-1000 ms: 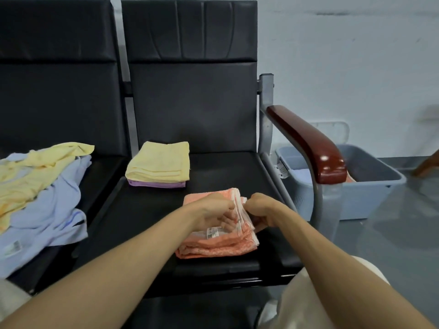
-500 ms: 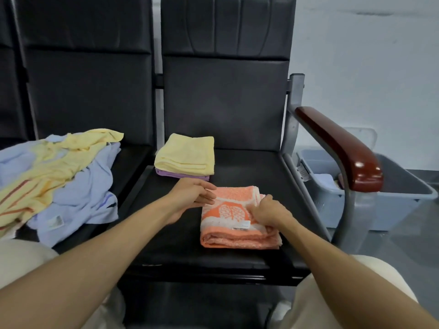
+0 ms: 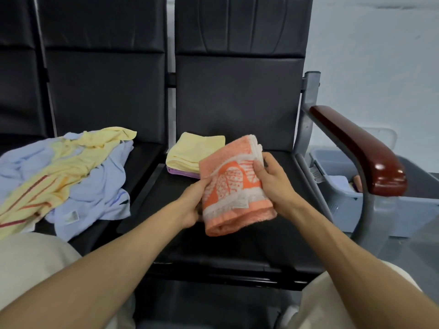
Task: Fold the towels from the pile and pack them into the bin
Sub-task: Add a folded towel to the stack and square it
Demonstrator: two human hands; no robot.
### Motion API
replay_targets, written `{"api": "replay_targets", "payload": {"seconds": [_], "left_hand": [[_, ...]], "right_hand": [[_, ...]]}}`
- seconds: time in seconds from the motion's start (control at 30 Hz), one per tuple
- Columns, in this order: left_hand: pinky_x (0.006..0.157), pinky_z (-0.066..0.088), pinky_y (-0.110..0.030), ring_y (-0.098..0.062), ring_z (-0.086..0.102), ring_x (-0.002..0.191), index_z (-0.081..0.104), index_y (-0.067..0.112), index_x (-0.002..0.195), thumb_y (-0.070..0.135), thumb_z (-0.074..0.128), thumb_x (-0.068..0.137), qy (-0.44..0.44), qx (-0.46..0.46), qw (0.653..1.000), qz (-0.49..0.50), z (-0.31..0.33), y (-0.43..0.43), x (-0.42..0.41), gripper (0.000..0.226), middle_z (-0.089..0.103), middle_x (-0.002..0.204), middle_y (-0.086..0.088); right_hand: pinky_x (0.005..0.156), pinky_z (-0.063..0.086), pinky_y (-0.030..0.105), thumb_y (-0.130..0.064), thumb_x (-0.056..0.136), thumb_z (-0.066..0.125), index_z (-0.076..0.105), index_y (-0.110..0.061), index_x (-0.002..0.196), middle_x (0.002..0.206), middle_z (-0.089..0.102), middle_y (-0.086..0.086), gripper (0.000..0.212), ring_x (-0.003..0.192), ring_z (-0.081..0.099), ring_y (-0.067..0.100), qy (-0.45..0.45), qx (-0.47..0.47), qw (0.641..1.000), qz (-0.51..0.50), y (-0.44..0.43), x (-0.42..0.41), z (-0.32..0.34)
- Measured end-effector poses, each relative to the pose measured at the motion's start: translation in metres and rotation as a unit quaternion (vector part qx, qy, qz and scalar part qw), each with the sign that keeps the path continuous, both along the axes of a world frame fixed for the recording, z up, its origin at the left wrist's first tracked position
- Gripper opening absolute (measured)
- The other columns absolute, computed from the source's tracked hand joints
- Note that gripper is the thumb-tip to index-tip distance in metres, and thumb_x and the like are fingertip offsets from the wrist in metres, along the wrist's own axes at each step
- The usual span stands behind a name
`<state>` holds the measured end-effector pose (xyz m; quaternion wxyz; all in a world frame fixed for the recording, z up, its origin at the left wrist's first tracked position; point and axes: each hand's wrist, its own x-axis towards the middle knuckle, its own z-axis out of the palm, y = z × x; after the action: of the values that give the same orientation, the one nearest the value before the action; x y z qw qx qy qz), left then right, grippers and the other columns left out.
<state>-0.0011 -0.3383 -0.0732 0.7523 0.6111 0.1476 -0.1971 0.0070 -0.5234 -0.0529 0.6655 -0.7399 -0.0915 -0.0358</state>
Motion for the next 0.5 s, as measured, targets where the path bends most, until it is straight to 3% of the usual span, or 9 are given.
{"api": "replay_targets", "payload": {"seconds": [0.1,0.17,0.23,0.33,0.5], "left_hand": [[0.099,0.048,-0.046,-0.029,0.065,0.111,0.069,0.013,0.118,0.052,0.056,0.091,0.032,-0.154,0.987,-0.045,0.001,0.006,-0.005,0.049,0.069,0.118,-0.011],[0.096,0.050,-0.044,-0.027,0.067,0.106,0.067,0.012,0.119,0.046,0.056,0.093,0.014,-0.174,0.984,-0.044,0.006,0.010,-0.010,0.044,0.069,0.119,-0.011],[0.093,0.052,-0.043,-0.026,0.067,0.103,0.067,0.013,0.118,0.036,0.060,0.091,-0.014,-0.168,0.985,-0.024,0.011,0.016,-0.009,0.036,0.070,0.116,-0.010],[0.087,0.056,-0.044,-0.026,0.069,0.102,0.065,0.015,0.119,0.023,0.069,0.087,-0.065,-0.098,0.993,0.008,0.019,0.024,0.000,0.034,0.072,0.111,-0.008],[0.076,0.058,-0.037,-0.021,0.070,0.093,0.062,0.021,0.111,0.025,0.069,0.089,-0.150,0.103,0.982,0.040,0.022,0.040,0.021,0.024,0.072,0.103,-0.002]], "right_hand": [[0.065,0.057,0.030,-0.030,0.101,0.047,0.057,-0.020,0.109,0.097,0.069,0.001,0.016,0.079,0.070,0.013,0.039,0.101,0.994,-0.015,0.003,0.003,0.005],[0.066,0.057,0.033,-0.030,0.100,0.049,0.059,-0.017,0.112,0.099,0.070,0.004,0.020,0.082,0.071,0.016,0.065,0.155,0.985,-0.035,0.003,0.005,0.009],[0.077,0.058,0.042,-0.031,0.099,0.051,0.059,-0.014,0.116,0.106,0.071,0.009,0.025,0.093,0.071,0.025,0.096,0.199,0.975,-0.038,0.001,0.007,0.010],[0.086,0.056,0.048,-0.032,0.098,0.054,0.057,-0.014,0.120,0.109,0.072,0.009,0.029,0.098,0.070,0.027,0.098,0.186,0.977,-0.020,0.002,0.006,0.006],[0.085,0.058,0.032,-0.040,0.091,0.063,0.047,-0.030,0.123,0.113,0.069,-0.010,0.038,0.097,0.070,0.008,0.041,-0.015,0.998,0.038,0.023,0.004,-0.015]]}}
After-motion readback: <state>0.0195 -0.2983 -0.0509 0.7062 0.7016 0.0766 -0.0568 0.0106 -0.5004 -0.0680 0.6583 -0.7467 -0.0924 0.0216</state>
